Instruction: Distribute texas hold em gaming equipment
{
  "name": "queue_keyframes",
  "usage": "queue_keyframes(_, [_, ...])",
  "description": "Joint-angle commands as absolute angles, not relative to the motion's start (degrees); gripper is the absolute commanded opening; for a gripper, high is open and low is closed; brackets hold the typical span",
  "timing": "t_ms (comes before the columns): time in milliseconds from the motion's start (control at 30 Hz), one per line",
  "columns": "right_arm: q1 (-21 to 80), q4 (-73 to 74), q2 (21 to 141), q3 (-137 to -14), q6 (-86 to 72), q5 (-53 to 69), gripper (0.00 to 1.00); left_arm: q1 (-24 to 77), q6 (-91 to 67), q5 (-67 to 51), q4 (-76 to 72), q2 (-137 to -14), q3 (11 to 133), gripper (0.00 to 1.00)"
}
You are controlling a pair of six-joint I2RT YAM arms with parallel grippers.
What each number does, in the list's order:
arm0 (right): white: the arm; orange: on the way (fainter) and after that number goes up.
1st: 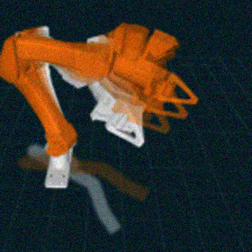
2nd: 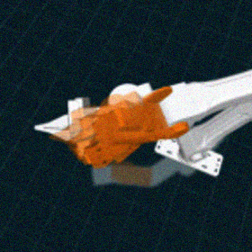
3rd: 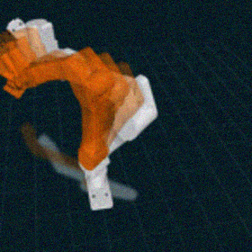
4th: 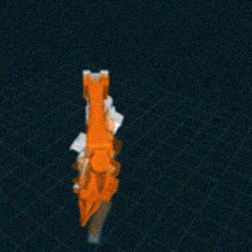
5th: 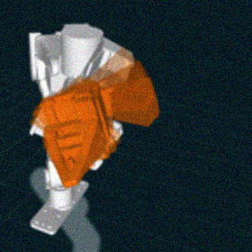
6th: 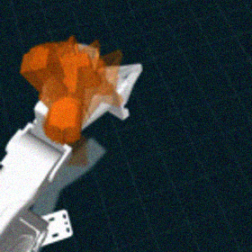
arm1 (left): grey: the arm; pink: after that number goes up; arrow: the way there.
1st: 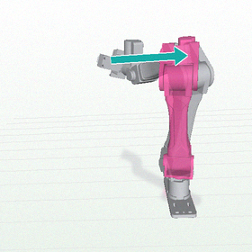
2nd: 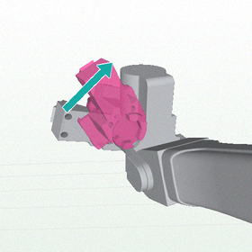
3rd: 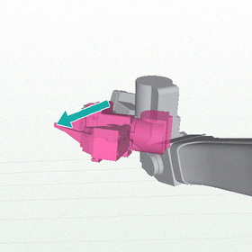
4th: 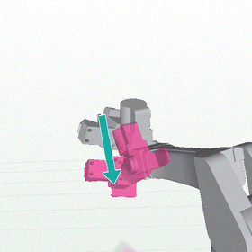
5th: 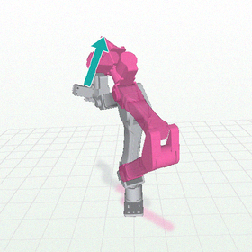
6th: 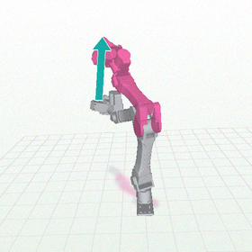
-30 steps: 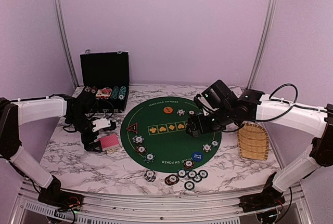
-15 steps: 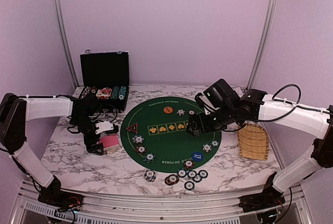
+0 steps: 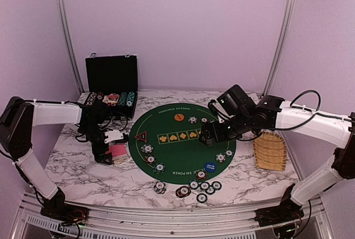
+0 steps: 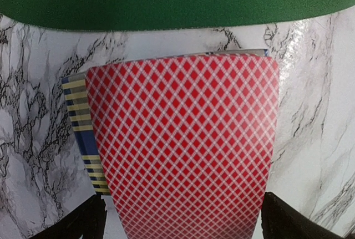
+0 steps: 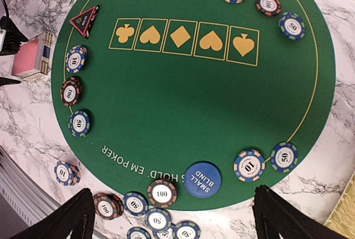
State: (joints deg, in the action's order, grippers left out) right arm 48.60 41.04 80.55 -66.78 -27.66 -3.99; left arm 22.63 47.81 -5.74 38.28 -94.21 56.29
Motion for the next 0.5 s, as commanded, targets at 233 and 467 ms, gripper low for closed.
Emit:
queue_keyframes(233, [49.03,41.34,79.28,-67.33,-28.48,-4.15,0.97,22.88,48.23,-2.99,36.15,-96.68,57.39,0.99])
queue_keyframes(467, [48.99,41.08,79.42,-66.84,-28.67,-3.97,0.97,22.92,49.20,-2.10,35.23,-97.67,56.74,0.99])
